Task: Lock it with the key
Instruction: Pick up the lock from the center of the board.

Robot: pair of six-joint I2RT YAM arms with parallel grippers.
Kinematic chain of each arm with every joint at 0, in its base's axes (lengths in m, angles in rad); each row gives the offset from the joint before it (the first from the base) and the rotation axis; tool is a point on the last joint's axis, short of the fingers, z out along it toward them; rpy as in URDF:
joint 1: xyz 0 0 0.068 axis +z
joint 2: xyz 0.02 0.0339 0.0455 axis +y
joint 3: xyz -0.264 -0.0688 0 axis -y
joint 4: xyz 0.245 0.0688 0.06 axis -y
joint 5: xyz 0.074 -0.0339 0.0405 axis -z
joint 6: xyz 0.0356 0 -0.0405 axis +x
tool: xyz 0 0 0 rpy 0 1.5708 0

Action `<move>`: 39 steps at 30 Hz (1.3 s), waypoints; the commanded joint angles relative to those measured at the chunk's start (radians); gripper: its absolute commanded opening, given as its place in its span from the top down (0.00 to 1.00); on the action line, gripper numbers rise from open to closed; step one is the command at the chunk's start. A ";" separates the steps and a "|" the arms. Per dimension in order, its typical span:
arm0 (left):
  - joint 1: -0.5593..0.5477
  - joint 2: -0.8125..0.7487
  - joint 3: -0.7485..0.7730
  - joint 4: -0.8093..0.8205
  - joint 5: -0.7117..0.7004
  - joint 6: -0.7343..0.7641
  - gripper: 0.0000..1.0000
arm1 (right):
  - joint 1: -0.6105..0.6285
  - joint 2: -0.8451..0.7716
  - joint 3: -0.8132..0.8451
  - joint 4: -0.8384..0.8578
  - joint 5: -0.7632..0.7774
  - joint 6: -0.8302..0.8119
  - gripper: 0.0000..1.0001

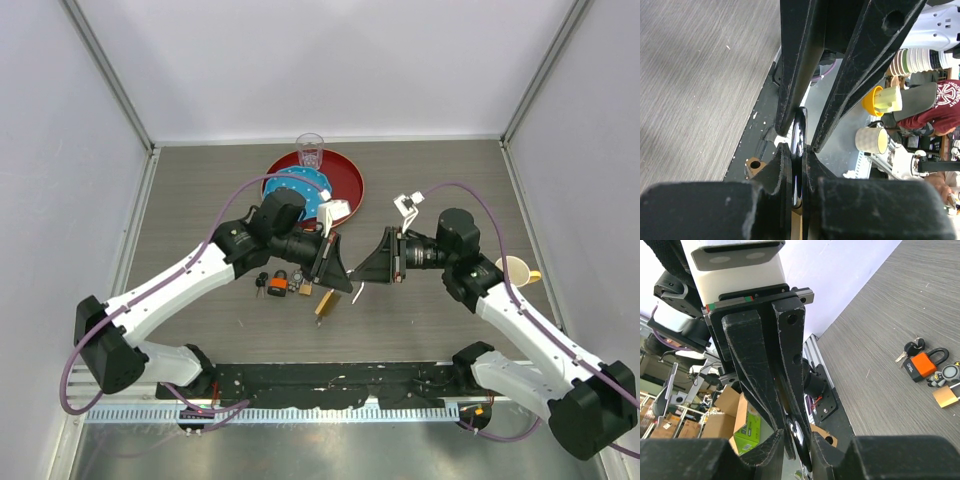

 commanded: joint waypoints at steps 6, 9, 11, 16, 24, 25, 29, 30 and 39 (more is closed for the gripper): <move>-0.004 -0.050 0.010 0.097 0.059 -0.028 1.00 | 0.040 0.017 0.005 0.112 -0.021 0.025 0.98; -0.003 -0.064 0.014 0.057 0.025 0.005 1.00 | 0.042 -0.002 0.005 0.103 -0.009 0.023 0.98; -0.003 -0.073 0.020 0.010 -0.023 0.036 0.88 | 0.042 -0.012 0.010 0.095 0.009 0.023 0.98; 0.004 -0.131 0.033 -0.067 -0.147 0.073 0.44 | 0.042 -0.019 0.023 0.077 0.049 0.036 0.98; 0.010 -0.286 0.014 -0.090 -0.413 0.119 0.24 | 0.042 -0.018 0.040 0.091 0.146 0.118 0.98; 0.010 -0.308 0.004 -0.079 -0.432 0.118 0.23 | 0.040 -0.024 0.045 0.092 0.155 0.129 0.98; 0.010 -0.409 -0.087 0.039 -0.503 0.090 0.16 | 0.042 -0.047 0.043 0.112 0.221 0.222 0.98; 0.010 -0.447 -0.107 0.066 -0.510 0.082 0.15 | 0.042 -0.053 0.040 0.140 0.233 0.243 0.98; 0.010 -0.541 -0.315 0.359 -0.498 -0.005 0.11 | 0.040 -0.125 -0.035 0.394 0.368 0.559 0.98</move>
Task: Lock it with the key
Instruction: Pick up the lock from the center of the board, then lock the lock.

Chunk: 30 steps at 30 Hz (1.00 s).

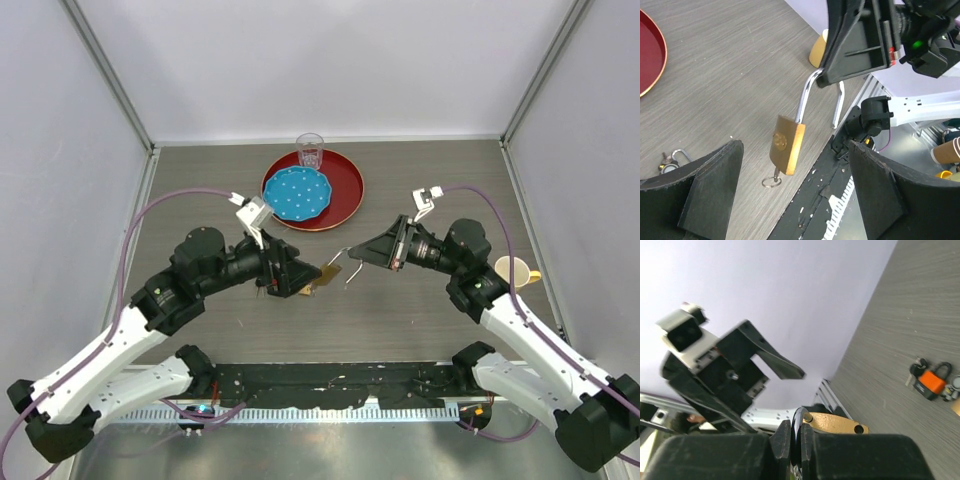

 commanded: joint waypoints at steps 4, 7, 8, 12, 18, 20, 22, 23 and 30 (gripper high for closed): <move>0.003 0.035 -0.114 0.330 0.016 -0.074 0.11 | 0.004 -0.074 0.017 0.274 0.089 0.232 0.98; 0.003 0.079 -0.127 0.378 0.028 -0.074 0.11 | 0.002 -0.081 0.038 0.255 0.087 0.234 0.98; 0.003 0.091 -0.125 0.390 0.051 -0.074 0.11 | 0.001 -0.085 0.041 0.243 0.092 0.231 0.98; 0.001 0.140 -0.119 0.434 0.103 -0.077 0.18 | 0.002 -0.097 0.055 0.208 0.106 0.214 0.98; 0.001 0.196 -0.107 0.411 0.141 -0.084 0.63 | 0.002 -0.100 0.050 0.208 0.118 0.220 0.98; 0.001 0.199 -0.102 0.405 0.161 -0.084 0.85 | 0.002 -0.098 0.053 0.209 0.118 0.219 0.98; 0.001 0.193 -0.099 0.390 0.158 -0.081 1.00 | 0.002 -0.098 0.055 0.205 0.113 0.205 0.98; 0.001 0.188 -0.098 0.384 0.151 -0.077 1.00 | 0.002 -0.092 0.057 0.186 0.112 0.197 0.98; 0.003 0.157 -0.030 0.234 0.144 -0.035 1.00 | 0.002 -0.066 0.070 0.113 0.031 0.049 0.75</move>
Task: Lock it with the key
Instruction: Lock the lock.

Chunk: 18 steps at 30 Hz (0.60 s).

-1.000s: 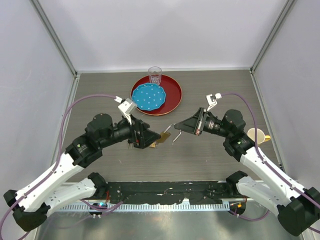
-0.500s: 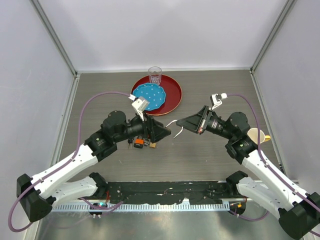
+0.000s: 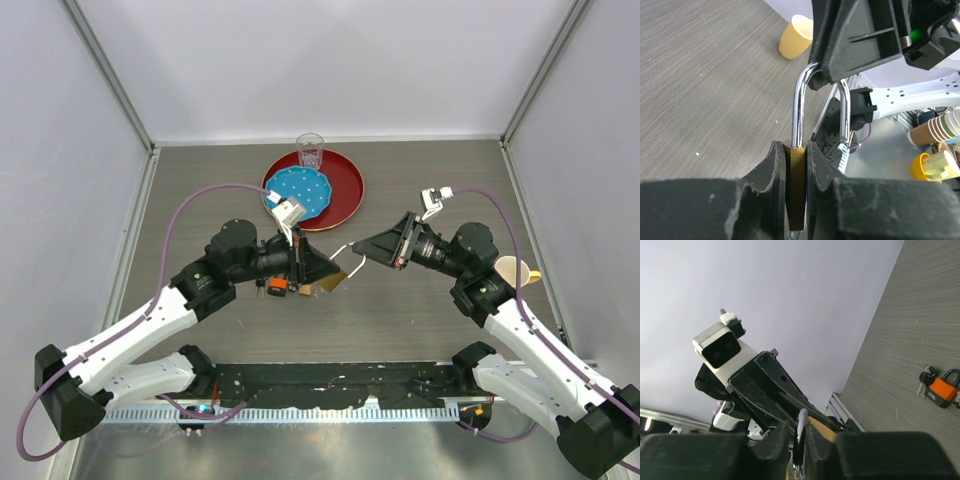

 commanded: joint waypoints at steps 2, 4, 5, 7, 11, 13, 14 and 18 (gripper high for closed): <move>0.006 -0.013 0.123 -0.137 0.014 0.039 1.00 | 0.008 0.005 0.089 0.079 -0.103 -0.132 0.64; 0.006 0.000 0.161 -0.198 0.037 0.056 1.00 | 0.010 0.025 0.092 0.113 -0.137 -0.143 0.57; 0.006 0.013 0.170 -0.216 0.051 0.063 1.00 | 0.008 0.033 0.094 0.123 -0.170 -0.146 0.55; 0.006 0.027 0.196 -0.261 0.085 0.079 1.00 | 0.010 0.066 0.109 0.133 -0.210 -0.156 0.53; 0.006 0.035 0.213 -0.283 0.109 0.088 1.00 | 0.010 0.122 0.167 0.004 -0.275 -0.275 0.53; 0.006 0.032 0.216 -0.283 0.112 0.089 1.00 | 0.010 0.129 0.189 -0.089 -0.266 -0.329 0.53; 0.006 0.032 0.218 -0.279 0.118 0.088 1.00 | 0.010 0.134 0.193 -0.119 -0.258 -0.349 0.53; 0.005 0.033 0.226 -0.269 0.149 0.085 1.00 | 0.010 0.154 0.178 -0.125 -0.263 -0.368 0.56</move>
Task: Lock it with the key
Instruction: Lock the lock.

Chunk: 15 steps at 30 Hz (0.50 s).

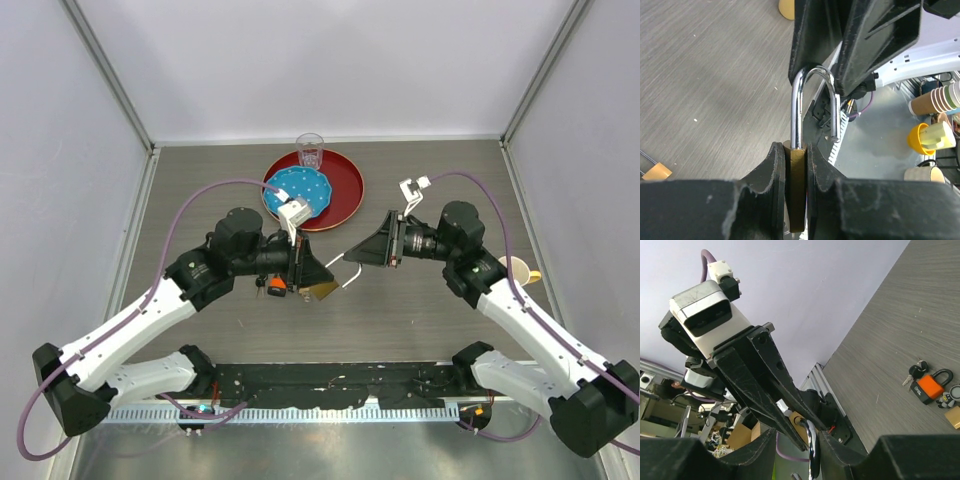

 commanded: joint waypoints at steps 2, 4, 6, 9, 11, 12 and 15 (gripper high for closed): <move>-0.001 -0.007 0.066 0.073 0.108 -0.003 1.00 | 0.008 0.019 0.015 0.049 -0.048 -0.048 0.57; -0.001 -0.003 0.068 0.085 0.122 -0.009 1.00 | 0.008 0.026 0.004 0.095 -0.071 -0.028 0.57; -0.001 0.003 0.072 0.089 0.124 -0.013 1.00 | 0.012 0.032 -0.004 0.133 -0.092 -0.016 0.57; -0.003 0.014 0.083 0.093 0.135 -0.018 1.00 | 0.025 0.035 -0.005 0.149 -0.123 -0.022 0.57; -0.001 0.025 0.092 0.092 0.141 -0.016 1.00 | 0.034 0.042 -0.002 0.146 -0.154 -0.033 0.57; -0.001 0.025 0.095 0.089 0.139 -0.015 1.00 | 0.037 0.042 -0.001 0.135 -0.162 -0.036 0.57; -0.001 0.029 0.106 0.081 0.141 -0.010 1.00 | 0.040 0.033 0.010 0.048 -0.182 -0.098 0.58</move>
